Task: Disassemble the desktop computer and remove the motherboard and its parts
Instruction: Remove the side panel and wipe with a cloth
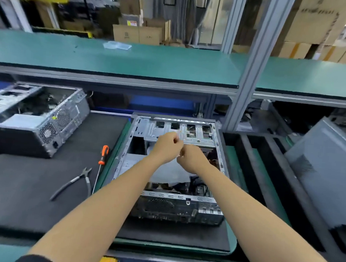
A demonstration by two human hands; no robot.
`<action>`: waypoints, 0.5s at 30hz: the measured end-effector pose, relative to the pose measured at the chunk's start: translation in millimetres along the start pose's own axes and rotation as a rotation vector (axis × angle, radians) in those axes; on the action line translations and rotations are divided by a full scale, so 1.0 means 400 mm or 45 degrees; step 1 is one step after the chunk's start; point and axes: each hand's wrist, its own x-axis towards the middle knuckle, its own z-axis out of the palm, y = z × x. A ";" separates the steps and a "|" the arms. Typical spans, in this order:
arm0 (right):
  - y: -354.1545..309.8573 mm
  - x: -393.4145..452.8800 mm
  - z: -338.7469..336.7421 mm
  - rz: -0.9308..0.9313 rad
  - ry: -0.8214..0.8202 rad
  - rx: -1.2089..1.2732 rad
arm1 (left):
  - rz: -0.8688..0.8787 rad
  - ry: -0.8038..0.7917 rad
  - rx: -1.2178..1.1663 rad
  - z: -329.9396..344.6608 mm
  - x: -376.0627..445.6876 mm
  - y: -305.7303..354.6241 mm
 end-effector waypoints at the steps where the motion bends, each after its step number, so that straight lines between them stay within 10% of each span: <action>1: -0.005 0.011 0.001 0.028 -0.019 -0.036 | -0.024 -0.016 0.034 -0.009 0.004 -0.022; 15: -0.042 0.122 0.091 0.274 -0.237 -0.131 | -0.068 -0.350 0.470 -0.034 0.100 -0.171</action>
